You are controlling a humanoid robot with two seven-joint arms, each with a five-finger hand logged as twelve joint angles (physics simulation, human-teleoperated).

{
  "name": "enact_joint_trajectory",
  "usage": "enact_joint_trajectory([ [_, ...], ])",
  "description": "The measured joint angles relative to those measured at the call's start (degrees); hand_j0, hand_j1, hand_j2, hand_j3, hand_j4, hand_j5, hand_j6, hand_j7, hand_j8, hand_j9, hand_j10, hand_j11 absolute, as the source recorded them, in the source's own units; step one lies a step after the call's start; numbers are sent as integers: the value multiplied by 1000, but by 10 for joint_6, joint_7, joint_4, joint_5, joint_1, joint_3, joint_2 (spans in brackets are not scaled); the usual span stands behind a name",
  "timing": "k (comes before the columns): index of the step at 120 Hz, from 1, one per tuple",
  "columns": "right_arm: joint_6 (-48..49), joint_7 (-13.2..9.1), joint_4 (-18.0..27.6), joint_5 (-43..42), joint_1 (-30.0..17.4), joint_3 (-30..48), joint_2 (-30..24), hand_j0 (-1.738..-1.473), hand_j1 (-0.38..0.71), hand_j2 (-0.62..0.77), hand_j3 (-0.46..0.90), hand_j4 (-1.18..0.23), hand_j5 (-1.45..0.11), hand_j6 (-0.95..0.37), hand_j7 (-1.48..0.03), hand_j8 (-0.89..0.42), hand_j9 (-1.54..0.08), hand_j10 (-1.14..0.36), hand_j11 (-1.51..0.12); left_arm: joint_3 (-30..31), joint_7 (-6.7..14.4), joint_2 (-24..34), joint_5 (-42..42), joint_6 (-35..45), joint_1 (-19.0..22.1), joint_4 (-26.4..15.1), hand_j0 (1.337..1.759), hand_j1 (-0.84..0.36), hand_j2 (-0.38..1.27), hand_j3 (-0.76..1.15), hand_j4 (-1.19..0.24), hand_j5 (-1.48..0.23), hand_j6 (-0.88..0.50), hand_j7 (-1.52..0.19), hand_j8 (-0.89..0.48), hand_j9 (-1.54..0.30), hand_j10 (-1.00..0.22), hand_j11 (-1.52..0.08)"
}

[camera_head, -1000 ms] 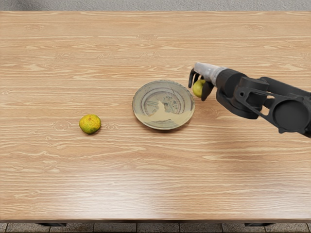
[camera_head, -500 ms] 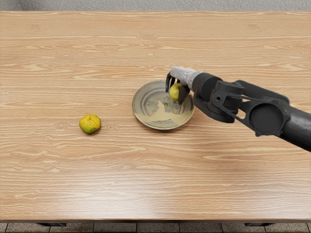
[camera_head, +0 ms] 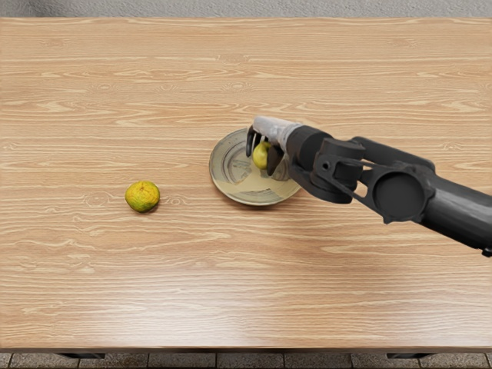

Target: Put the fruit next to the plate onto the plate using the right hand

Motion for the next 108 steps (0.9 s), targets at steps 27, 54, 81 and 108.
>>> enact_joint_trajectory([
  [27, -1, 0, 0, 1, -4, -1, 0, -1656, 293, 275, 0, -673, -925, -494, -896, -406, -925, -556, -939, 0, 0, 0, 0, 0, 0, 0, 1658, 349, 0, 0, 0, 0, 0, 0, 0, 0, 0, 0],
  [54, -1, 0, 0, 2, -4, 3, 0, -1657, 171, 46, 0, -483, -645, -430, -635, -394, -645, -453, -650, 0, 0, 0, 0, 0, 0, 0, 1658, 349, 0, 0, 0, 0, 0, 0, 0, 0, 0, 0],
  [81, 0, 0, 4, 3, -3, 7, -2, -1658, 94, -29, 0, -387, -508, -370, -504, -358, -508, -377, -510, 0, 0, 0, 0, 0, 0, 0, 1658, 349, 0, 0, 0, 0, 0, 0, 0, 0, 0, 0],
  [108, 5, 0, 25, 8, 2, 26, -21, -1658, 1, -42, 0, -299, -389, -294, -388, -290, -389, -296, -390, 0, 0, 0, 0, 0, 0, 0, 1658, 349, 0, 0, 0, 0, 0, 0, 0, 0, 0, 0],
])
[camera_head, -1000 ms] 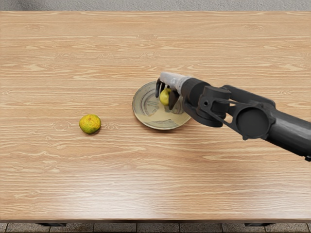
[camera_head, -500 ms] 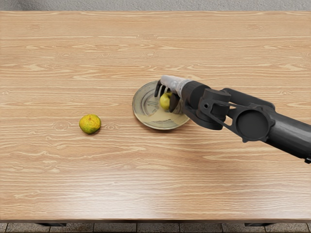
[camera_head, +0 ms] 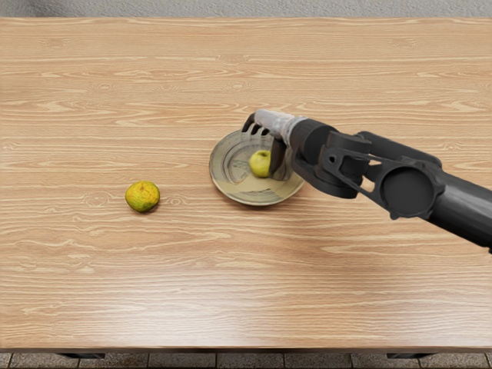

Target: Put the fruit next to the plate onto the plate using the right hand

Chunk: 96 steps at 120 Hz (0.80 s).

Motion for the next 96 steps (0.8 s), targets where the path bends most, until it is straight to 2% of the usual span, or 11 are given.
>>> enact_joint_trajectory([
  [17, 30, 0, 31, 52, 1, 32, -41, -1658, -166, -22, 0, -158, -204, -156, -203, -153, -204, -156, -204, 0, 0, 0, 0, 0, 0, 0, 1658, 349, 0, 0, 0, 0, 0, 0, 0, 0, 0, 0],
  [35, 96, 0, 40, 147, 3, 69, -96, -1658, -262, -10, 0, -77, -98, -76, -97, -75, -98, -75, -98, 0, 0, 0, 0, 0, 0, 0, 1658, 349, 0, 0, 0, 0, 0, 0, 0, 0, 0, 0],
  [72, 271, 0, 30, 363, 4, 122, -223, -1658, -330, -2, 0, -18, -22, -19, -22, -18, -22, -18, -22, 0, 0, 0, 0, 0, 0, 0, 1658, 349, 0, 0, 0, 0, -1, 0, 0, 0, 0, 0],
  [96, 307, 0, 19, 452, -3, 128, -295, -1658, -342, 0, 0, -8, -8, -9, -8, -8, -8, -7, -8, 0, 0, 0, 0, 0, 0, 0, 1658, 349, 0, 0, 0, 0, -1, 0, 0, 0, 0, 0],
])
